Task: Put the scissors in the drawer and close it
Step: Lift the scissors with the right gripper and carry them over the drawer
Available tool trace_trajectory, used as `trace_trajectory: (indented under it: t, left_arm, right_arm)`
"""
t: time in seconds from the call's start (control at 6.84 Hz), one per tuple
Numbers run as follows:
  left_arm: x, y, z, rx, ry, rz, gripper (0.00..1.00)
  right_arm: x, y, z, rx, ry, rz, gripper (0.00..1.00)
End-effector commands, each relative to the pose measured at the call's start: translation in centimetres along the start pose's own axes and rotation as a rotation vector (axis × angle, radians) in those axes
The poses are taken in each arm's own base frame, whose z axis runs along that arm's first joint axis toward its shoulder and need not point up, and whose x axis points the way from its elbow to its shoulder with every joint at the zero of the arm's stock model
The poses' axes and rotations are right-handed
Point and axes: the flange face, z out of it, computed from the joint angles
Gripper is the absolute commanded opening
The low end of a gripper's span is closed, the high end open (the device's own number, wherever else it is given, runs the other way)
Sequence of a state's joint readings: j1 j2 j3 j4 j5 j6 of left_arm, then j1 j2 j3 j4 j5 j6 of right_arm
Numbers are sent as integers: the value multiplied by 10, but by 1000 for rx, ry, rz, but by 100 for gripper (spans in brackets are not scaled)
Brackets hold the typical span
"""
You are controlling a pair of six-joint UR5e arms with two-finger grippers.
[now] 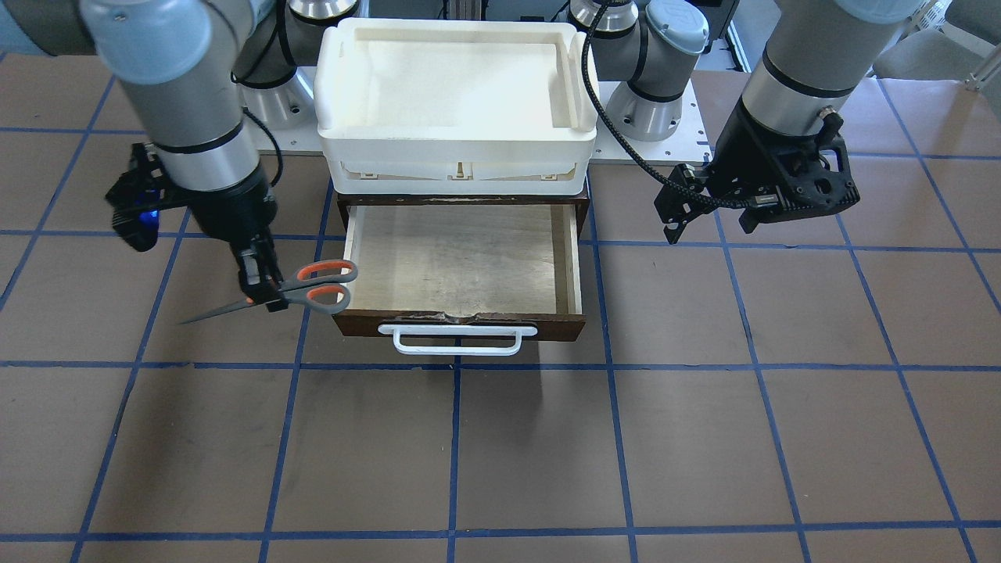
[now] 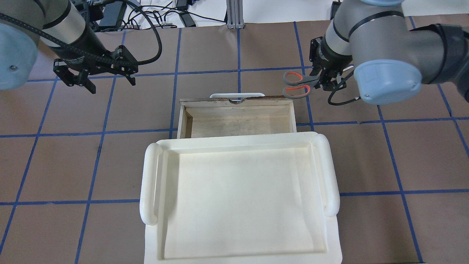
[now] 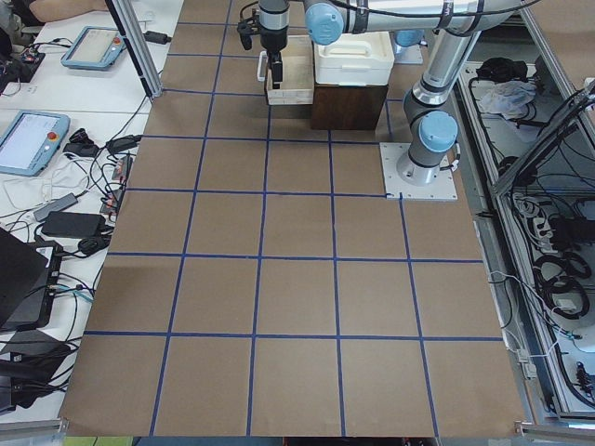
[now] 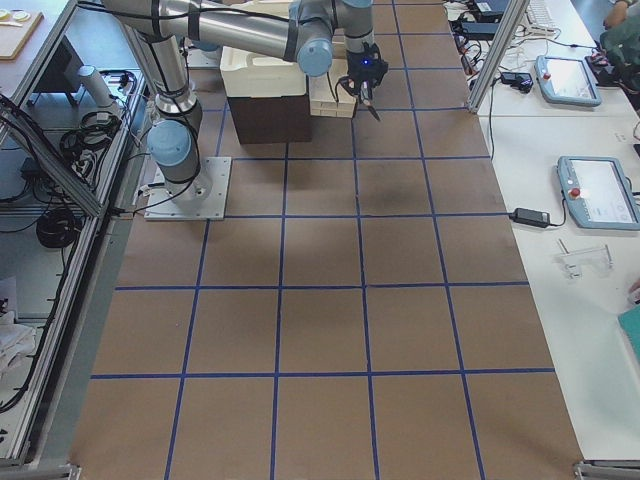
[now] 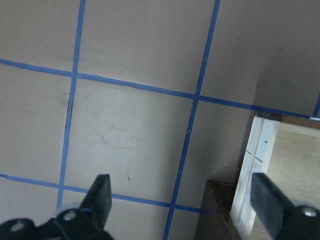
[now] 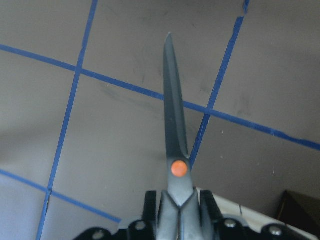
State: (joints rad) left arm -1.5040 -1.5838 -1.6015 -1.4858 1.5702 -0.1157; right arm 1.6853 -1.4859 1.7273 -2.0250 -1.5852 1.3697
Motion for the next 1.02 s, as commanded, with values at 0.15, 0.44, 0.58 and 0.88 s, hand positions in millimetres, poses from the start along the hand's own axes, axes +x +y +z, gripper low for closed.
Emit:
trace_trajectory:
  t: [0.15,0.44,0.58,0.88]
  left_arm:
    - [2,-2,5,-6,-9,15,100]
    - [3,-3,7,-9,-9,8,100]
    - [3,-3,7,-11,-9,12,100]
    - [5,-4,7,1,-8,14,100]
  right_arm:
    - [-3,84,8,19,10,5,0]
    - [-16,148,24,-5,-13,47,0]
    - [-21,167,30,-9,-4,69,0]
    - [-15,173,41,-2,32,77,0]
